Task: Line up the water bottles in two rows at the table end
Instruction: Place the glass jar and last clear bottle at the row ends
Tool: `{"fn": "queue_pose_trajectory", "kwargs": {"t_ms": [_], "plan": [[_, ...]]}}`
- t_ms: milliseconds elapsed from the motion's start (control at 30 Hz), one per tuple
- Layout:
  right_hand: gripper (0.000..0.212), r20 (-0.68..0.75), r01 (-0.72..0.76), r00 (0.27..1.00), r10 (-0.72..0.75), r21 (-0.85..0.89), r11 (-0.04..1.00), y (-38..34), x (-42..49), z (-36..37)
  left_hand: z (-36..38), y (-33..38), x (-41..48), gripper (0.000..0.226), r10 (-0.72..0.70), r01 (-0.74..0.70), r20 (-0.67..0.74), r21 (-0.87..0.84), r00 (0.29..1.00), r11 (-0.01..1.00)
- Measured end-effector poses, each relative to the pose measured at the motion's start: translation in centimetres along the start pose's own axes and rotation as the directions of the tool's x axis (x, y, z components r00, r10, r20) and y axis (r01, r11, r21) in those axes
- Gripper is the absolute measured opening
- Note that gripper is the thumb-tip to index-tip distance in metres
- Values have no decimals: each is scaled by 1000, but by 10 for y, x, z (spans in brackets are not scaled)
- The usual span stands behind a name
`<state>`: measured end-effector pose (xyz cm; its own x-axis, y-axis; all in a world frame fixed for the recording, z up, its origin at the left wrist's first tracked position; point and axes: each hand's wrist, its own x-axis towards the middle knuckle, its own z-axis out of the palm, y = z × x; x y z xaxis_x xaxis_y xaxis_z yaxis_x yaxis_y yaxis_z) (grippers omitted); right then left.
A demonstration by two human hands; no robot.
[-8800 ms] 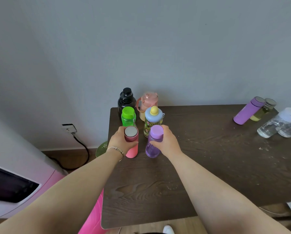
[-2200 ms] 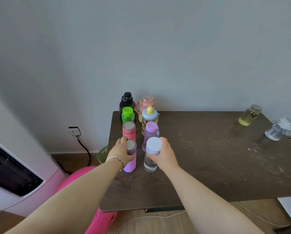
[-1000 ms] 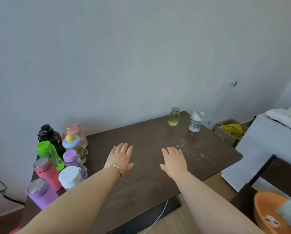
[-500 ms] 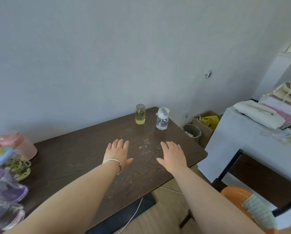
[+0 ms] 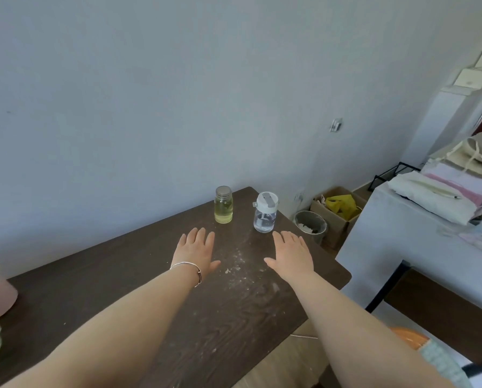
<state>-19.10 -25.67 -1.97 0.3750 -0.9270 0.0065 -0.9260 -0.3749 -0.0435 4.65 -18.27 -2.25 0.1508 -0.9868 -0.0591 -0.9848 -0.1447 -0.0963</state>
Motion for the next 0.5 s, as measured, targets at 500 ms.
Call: {"fn": "queue_pose_trajectory", "kwargs": {"t_ms": [500], "plan": [[79,-48,-8,999,14,127,992,40,177,8,-13,-7,171,73,-125,121,-59,-72,990,990]]}}
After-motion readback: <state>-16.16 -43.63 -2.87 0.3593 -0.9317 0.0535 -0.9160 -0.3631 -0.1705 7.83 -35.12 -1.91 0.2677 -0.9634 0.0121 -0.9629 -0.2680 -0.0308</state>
